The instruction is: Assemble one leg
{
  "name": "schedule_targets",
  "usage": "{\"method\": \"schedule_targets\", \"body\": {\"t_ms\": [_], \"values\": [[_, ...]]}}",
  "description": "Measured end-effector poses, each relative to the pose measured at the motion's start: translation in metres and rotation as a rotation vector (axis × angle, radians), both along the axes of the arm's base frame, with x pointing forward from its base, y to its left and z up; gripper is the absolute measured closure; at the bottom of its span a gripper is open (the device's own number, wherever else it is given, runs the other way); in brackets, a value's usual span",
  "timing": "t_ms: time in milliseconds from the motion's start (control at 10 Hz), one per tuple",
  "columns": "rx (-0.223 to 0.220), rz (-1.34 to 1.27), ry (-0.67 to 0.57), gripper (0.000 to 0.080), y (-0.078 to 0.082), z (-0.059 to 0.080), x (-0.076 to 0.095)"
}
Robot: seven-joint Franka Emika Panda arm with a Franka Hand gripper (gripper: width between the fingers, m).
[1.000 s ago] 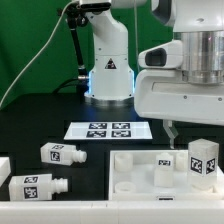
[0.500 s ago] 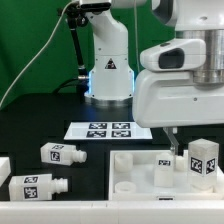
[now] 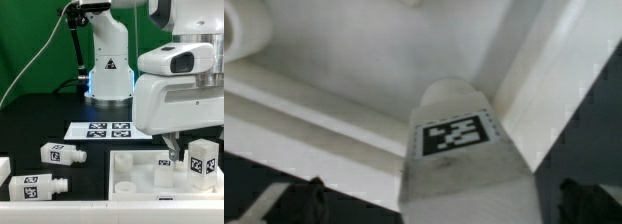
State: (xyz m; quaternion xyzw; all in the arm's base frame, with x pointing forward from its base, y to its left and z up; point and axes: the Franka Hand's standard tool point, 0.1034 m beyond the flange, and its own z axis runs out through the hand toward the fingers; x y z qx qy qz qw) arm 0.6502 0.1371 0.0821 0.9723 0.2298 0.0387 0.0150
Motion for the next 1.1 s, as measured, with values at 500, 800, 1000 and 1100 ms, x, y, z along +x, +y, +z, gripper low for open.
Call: {"method": "schedule_targets", "body": {"t_ms": [500,800,1000,1100], "values": [[0.004,-0.041,0.000,0.0514,-0.0004,-0.0002,0.0000],[0.037,-0.390,-0.008,0.0514,0.0089,-0.0026,-0.0023],[0.097,-0.696,-0.021,0.0514,0.0078,-0.0035,0.0001],[0.114,-0.813,-0.020,0.0514,0.0069,-0.0036,0.0007]]}}
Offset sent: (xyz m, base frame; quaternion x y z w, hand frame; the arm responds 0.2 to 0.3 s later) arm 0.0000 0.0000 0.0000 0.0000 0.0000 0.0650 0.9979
